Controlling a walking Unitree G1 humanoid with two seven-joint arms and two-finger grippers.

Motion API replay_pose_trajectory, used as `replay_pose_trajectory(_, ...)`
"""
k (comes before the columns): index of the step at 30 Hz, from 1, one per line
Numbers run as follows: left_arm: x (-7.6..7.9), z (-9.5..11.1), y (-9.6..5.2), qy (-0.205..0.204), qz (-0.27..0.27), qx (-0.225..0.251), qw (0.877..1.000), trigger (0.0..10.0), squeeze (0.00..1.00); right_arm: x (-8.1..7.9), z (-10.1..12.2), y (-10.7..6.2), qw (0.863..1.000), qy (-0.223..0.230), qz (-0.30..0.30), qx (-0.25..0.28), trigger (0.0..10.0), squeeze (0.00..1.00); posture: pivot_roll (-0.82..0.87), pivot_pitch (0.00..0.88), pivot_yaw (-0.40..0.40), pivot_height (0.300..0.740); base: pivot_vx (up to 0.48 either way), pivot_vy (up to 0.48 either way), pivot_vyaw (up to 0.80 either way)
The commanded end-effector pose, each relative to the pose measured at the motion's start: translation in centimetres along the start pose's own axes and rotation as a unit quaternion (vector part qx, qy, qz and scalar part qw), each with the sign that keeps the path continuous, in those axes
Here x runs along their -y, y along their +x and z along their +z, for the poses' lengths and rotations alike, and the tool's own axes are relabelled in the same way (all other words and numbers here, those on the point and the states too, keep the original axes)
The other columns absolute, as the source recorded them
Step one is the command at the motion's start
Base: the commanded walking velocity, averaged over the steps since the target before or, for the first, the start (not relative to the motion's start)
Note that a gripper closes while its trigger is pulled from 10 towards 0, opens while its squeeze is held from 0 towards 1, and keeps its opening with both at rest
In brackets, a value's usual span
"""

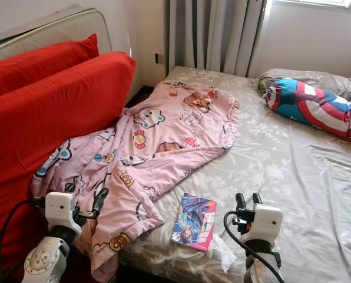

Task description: Clean up the room

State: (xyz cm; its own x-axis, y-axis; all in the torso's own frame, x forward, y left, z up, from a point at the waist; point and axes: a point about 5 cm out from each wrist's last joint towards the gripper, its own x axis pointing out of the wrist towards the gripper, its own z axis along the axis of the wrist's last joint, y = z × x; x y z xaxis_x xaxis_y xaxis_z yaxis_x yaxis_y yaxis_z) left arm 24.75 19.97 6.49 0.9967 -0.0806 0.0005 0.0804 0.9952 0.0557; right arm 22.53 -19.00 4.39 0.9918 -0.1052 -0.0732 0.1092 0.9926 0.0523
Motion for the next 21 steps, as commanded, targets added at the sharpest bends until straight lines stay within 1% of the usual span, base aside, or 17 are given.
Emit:
replay_pose_trajectory(1,0.17,0.59,0.32,0.001,-0.002,0.007,1.000,10.0,0.00,-0.41,0.93,0.50,1.000,-0.006,0.013,0.013,10.0,0.00,-0.07,0.014,-0.046,0.670,0.000,0.000,0.00)
replay_pose_trajectory(3,0.21,0.58,0.28,0.002,-0.002,0.007,1.000,10.0,0.00,-0.40,1.01,0.49,1.000,-0.008,0.014,0.016,10.0,0.00,-0.07,0.017,-0.047,0.660,0.000,0.000,0.00)
replay_pose_trajectory(10,-0.17,0.85,-0.23,0.002,0.014,0.007,1.000,10.0,0.00,-0.51,1.23,0.02,1.000,-0.005,0.014,0.019,10.0,0.00,-0.07,0.051,-0.054,0.660,0.000,0.000,0.00)
replay_pose_trajectory(16,-0.61,1.23,-0.01,0.008,0.027,0.012,1.000,10.0,0.00,-0.54,1.34,0.11,1.000,-0.004,0.015,0.018,10.0,0.00,-0.07,0.063,-0.053,0.660,0.000,0.000,0.00)
replay_pose_trajectory(21,-0.31,1.29,0.17,0.004,0.023,0.011,1.000,10.0,0.00,-0.65,1.41,0.11,1.000,-0.004,0.017,0.017,10.0,0.00,-0.08,0.067,-0.052,0.660,0.000,0.000,0.00)
